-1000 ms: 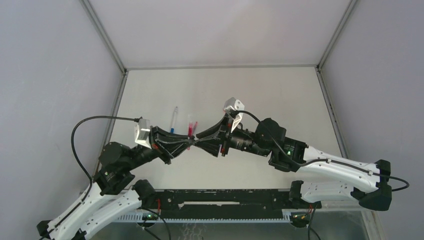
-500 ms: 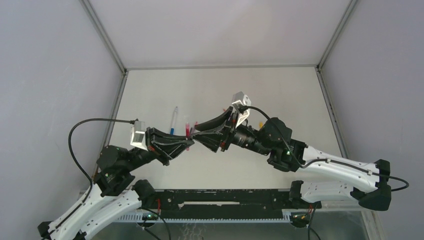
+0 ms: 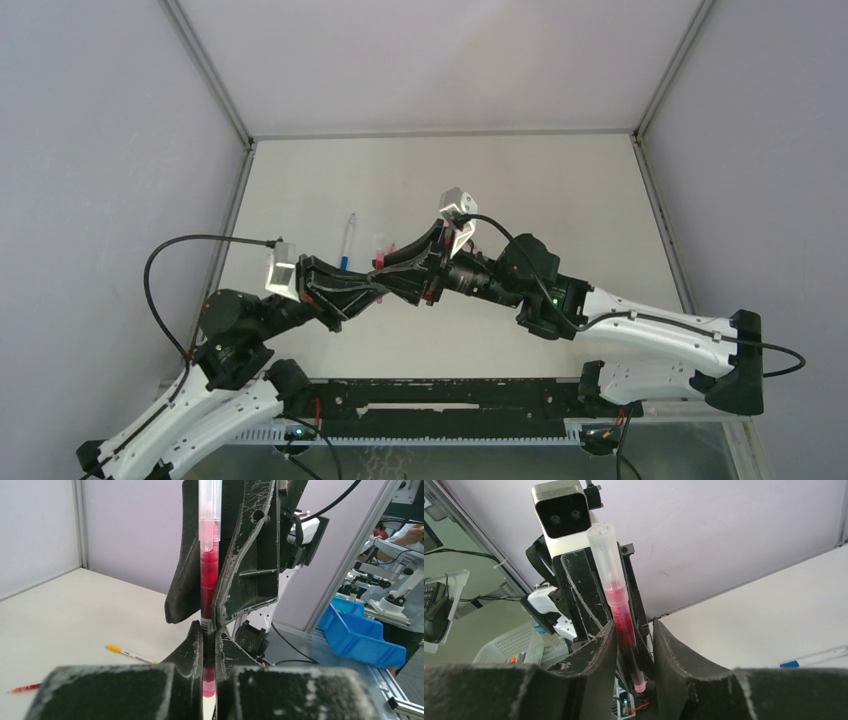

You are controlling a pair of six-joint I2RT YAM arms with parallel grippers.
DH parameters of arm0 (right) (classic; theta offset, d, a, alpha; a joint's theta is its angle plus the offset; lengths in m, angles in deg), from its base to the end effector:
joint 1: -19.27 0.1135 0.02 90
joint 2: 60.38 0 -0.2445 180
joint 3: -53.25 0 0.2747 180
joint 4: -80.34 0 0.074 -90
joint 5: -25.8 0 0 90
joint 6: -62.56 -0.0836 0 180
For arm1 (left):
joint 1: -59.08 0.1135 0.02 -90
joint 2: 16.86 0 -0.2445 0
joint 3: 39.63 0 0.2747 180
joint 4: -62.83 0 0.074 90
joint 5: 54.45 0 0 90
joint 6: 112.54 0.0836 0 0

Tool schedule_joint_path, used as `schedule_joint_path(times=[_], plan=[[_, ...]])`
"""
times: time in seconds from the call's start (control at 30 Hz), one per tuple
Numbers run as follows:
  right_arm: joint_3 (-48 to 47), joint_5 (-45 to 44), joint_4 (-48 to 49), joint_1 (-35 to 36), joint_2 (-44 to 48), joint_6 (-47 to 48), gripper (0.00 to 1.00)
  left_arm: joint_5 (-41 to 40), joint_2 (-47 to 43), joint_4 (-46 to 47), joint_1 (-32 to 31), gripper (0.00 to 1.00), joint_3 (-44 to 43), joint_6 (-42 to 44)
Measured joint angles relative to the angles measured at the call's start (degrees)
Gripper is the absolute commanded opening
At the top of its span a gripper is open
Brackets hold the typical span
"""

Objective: Insert the pens into the pen caps
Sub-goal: Press the pen cap onto the pen, then place the pen cap at the center of the board.

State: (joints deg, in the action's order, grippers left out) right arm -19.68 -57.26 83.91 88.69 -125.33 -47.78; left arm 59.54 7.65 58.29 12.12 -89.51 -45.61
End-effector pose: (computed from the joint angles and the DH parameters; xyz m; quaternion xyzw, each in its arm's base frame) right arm 0.1109 0.3240 0.4046 -0.3048 0.5547 0.5727 0.5209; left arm 0.1023 -0.1594 0.3861 0.2823 0.5078 -0.5587 0.5919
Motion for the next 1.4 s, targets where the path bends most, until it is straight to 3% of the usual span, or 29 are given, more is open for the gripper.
schedule_joint_path(times=[0.1,0.17,0.23,0.43,0.63,0.77,0.93,1.07,1.23,1.4], plan=[[0.0,0.79,0.39,0.04,-0.59,-0.22,0.12,0.17,0.09,-0.02,0.0,0.0,0.02,-0.04],[-0.02,0.87,0.42,0.15,-0.61,0.04,0.05,0.15,0.11,0.11,0.02,0.02,0.09,-0.68],[-0.07,0.79,0.42,0.33,-0.61,0.48,0.0,-0.2,0.11,0.17,0.02,0.11,0.09,-1.46],[-0.07,-1.25,-0.85,0.46,-0.42,0.37,0.0,-0.83,0.09,0.2,0.02,0.47,0.87,-1.9],[-0.07,-6.43,-4.76,0.42,2.32,0.22,0.0,-0.87,0.24,-1.88,0.02,0.61,0.94,-1.92],[-0.2,-13.81,-12.44,-0.87,6.99,-1.88,0.0,-2.91,-0.83,-6.73,0.02,0.71,0.94,-1.22],[-0.7,-22.38,-31.28,-7.72,12.22,-9.33,0.0,-9.88,-4.94,-16.7,0.02,0.79,0.94,0.39],[-0.92,-24.44,-47.23,-15.1,11.61,-15.17,0.0,-16.11,-5.68,-23.63,0.02,0.81,0.94,0.59],[-0.92,-24.55,-62.18,-21.51,3.08,-17.94,0.0,-20.68,-4.04,-28.79,0.02,0.85,0.94,-0.96],[-0.92,-23.8,-66.42,-25.75,-7.04,-17.31,0.0,-23.23,-3.21,-30.49,0.02,0.87,0.94,-3.89]])
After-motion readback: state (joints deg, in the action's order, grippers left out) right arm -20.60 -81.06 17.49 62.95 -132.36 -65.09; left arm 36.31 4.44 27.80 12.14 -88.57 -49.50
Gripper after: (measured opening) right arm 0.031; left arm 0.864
